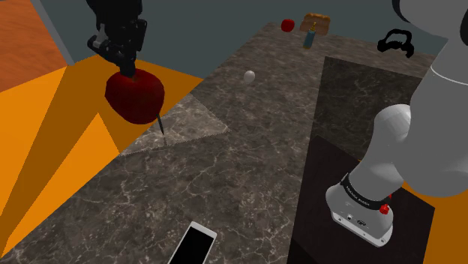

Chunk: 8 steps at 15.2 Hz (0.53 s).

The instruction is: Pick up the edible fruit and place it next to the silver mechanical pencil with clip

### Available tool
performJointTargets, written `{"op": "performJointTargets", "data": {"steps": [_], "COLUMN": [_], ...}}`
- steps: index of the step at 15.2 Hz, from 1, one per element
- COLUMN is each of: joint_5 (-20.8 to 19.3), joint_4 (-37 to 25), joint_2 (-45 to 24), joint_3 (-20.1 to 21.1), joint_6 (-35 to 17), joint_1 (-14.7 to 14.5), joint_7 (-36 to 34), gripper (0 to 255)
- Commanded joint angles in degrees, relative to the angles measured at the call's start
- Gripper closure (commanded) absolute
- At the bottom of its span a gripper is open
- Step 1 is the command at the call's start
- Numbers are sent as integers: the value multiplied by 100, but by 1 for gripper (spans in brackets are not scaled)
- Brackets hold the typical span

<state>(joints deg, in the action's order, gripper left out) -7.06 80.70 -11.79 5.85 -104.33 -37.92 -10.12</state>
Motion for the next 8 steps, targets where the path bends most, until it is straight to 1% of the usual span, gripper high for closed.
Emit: {"op": "performJointTargets", "data": {"steps": [1, 8], "joint_5": [-3, -14], "joint_4": [165, 801], "joint_2": [11, 80], "joint_3": [-1, -8], "joint_6": [-158, -722], "joint_1": [2, 17], "joint_7": [-19, -70], "gripper": [255, 255]}}
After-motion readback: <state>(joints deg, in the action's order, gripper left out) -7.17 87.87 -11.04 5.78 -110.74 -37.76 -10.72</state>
